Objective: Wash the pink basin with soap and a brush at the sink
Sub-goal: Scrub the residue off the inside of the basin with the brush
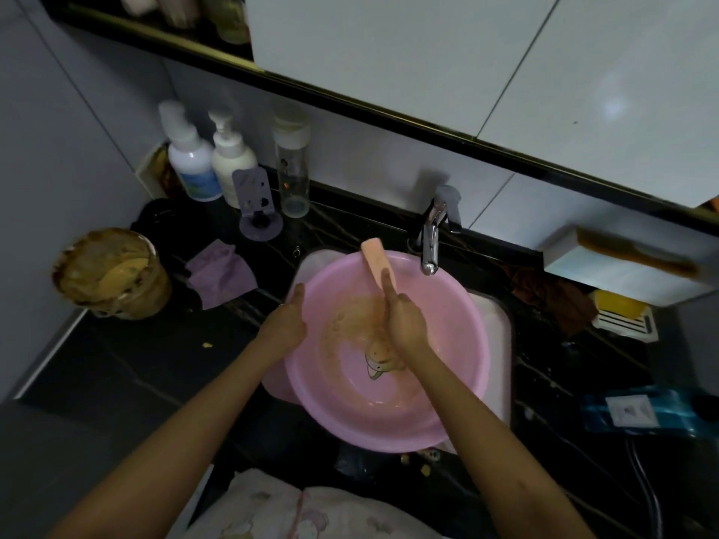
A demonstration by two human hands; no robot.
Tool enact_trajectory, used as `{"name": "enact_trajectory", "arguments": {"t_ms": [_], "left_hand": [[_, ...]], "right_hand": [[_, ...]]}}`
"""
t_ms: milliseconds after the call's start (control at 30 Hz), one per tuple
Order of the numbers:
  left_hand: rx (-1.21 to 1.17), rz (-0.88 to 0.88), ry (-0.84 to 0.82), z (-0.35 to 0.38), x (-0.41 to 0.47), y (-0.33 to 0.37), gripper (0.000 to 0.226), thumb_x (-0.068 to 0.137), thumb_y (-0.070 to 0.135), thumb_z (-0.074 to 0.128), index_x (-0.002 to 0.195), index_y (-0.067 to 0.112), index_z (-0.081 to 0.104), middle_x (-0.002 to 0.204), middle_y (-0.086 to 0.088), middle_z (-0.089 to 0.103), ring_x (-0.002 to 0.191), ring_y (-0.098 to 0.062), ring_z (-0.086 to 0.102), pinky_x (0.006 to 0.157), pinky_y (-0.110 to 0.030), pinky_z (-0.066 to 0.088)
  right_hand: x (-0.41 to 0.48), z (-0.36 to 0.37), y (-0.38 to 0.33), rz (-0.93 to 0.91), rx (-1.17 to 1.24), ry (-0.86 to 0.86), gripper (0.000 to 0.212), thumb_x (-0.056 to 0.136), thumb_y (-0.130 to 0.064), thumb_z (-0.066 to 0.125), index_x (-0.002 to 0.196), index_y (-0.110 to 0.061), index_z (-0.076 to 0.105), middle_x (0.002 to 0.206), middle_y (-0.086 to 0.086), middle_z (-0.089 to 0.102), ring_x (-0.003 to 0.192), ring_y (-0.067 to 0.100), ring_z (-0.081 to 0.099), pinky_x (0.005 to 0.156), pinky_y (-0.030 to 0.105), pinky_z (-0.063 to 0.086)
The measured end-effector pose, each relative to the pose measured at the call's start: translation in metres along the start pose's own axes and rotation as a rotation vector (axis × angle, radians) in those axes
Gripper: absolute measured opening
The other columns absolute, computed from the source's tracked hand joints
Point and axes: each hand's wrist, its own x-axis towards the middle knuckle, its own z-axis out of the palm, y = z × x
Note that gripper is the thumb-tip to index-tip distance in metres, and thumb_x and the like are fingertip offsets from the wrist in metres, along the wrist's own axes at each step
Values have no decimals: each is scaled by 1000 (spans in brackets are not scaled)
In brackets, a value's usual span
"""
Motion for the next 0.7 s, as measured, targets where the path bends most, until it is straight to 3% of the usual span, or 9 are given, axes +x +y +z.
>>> {"name": "enact_trajectory", "arguments": {"t_ms": [167,267,367,533,633,700], "left_hand": [[46,-40,7,0,-4,6,69,99,28,34,149,23,-13,143,-21,35,116,-31,49,89,-33,41],[44,-61,15,1,-4,6,68,99,28,33,149,25,-13,140,-20,38,110,-28,52,83,-31,42],[88,-53,10,0,-4,6,72,98,23,37,149,22,-13,137,-20,40,109,-29,54,86,-34,46],[29,-20,2,-5,-1,3,70,96,23,41,150,22,-4,132,-17,47,106,-28,55,85,-35,46],[-14,36,-27,-11,-2,4,68,95,17,45,150,21,6,134,-16,47,108,-26,54,87,-30,44],[-81,80,-58,-19,-3,3,60,93,16,47,146,19,19,142,-16,41,124,-30,46,92,-25,35]], "right_hand": [[-6,9,5,234,91,103,72,95,-8,35,151,-29,-5,89,10,53,76,24,56,63,34,42],[0,21,-18,54,83,-15,70,96,-8,33,150,-27,-9,91,13,54,74,25,55,64,37,43],[8,23,-22,-109,-11,-116,73,96,-7,33,149,-27,-12,86,11,50,71,25,53,59,35,37],[0,17,-9,199,301,100,65,98,-11,29,150,-35,-3,93,12,55,79,26,56,77,42,48],[-4,22,-34,7,373,-41,67,97,-7,32,150,-33,0,82,8,54,73,20,52,70,33,43],[-16,30,-52,-101,458,-172,56,100,-18,35,145,-45,16,85,5,60,77,18,57,79,32,45]]}}
